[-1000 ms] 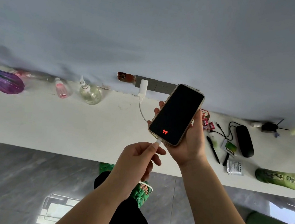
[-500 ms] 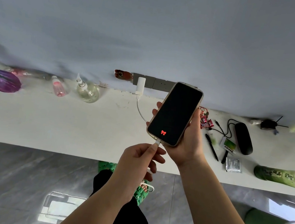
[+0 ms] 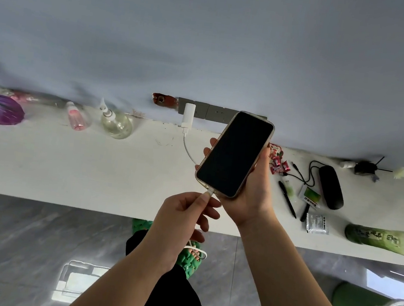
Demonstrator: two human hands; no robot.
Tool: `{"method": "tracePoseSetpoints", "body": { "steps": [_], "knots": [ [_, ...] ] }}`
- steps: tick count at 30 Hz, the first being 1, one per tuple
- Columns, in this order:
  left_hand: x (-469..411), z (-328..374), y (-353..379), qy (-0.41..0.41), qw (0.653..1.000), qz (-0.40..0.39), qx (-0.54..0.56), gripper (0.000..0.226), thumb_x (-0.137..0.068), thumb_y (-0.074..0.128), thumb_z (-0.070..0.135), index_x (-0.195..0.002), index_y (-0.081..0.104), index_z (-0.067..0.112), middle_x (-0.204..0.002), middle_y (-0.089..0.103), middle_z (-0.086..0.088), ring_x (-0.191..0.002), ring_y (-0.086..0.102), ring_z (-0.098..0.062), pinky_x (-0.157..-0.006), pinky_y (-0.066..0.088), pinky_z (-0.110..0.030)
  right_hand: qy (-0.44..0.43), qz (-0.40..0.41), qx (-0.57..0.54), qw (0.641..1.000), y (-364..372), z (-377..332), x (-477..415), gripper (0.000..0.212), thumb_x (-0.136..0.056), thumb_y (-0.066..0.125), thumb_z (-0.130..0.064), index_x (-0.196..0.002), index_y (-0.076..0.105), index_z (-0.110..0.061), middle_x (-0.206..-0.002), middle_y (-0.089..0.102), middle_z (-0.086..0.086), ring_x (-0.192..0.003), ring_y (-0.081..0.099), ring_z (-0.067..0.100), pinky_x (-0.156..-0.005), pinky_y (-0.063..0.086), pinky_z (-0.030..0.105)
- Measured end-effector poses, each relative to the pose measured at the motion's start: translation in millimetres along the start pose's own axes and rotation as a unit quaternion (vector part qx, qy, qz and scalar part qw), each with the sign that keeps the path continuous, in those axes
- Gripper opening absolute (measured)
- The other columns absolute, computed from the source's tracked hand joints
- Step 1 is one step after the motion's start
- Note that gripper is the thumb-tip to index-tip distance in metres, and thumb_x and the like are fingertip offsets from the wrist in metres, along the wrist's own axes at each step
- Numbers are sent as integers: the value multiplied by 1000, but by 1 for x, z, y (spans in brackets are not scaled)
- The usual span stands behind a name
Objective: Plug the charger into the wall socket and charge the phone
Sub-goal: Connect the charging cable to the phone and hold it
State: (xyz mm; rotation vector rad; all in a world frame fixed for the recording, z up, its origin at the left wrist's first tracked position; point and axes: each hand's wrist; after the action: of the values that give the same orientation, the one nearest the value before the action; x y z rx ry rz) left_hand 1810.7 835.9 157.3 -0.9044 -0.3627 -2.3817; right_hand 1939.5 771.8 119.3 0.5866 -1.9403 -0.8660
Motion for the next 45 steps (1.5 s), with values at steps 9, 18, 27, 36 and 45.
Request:
{"method": "tracePoseSetpoints", "body": {
  "steps": [9, 18, 27, 36, 45],
  "knots": [
    [-33, 17, -38, -34, 994, -79, -73, 74, -67, 25, 74, -104, 68, 26, -90, 78, 7, -84, 74, -11, -81, 54, -26, 72, -42, 122, 989, -3, -25, -6, 74, -87, 33, -72, -131, 58, -18, -132, 60, 18, -120, 58, 38, -97, 48, 59],
    [-77, 45, -59, -109, 944, -88, 300, 62, -89, 38, 65, -122, 63, 19, -109, 75, -6, -97, 73, -21, -70, 60, -33, 263, -39, 406, 874, 22, -14, -5, 100, -64, 24, -88, -117, 66, -14, -123, 59, 28, -111, 65, 33, -103, 49, 42],
    [-94, 28, -96, -40, 922, -15, 384, 56, -101, 25, 43, -134, 51, 5, -120, 64, -18, -109, 64, -31, -86, 56, -43, -7, 29, 834, 551, 35, 25, 6, 95, -59, 55, -86, -131, 35, -27, -120, 51, -4, -103, 56, 15, -84, 53, 35],
    [-103, 15, -173, -51, 951, -32, 303, 42, -90, 58, 37, -130, 51, 30, -114, 69, -5, -102, 69, -25, -77, 58, -47, -73, 35, 900, 428, 25, 69, -29, 80, -70, 73, -42, -133, 30, -16, -121, 48, 4, -107, 53, 21, -93, 52, 39],
    [-127, -20, -231, 112, 869, -71, -476, 114, -72, 79, 33, -144, -7, 52, -119, 40, 2, -103, 56, -19, -95, 50, -37, -99, -50, 944, 310, 13, 95, -87, 73, -70, 72, -31, -133, 38, -12, -117, 54, 6, -99, 58, 25, -85, 53, 36]
  ]
}}
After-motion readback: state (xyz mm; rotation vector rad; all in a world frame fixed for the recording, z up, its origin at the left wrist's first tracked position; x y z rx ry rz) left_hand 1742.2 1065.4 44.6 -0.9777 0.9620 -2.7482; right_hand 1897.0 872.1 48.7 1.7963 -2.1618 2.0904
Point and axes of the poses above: each hand's wrist, its own x-axis away from the middle knuckle, its own y-axis out of the palm, z = x × y
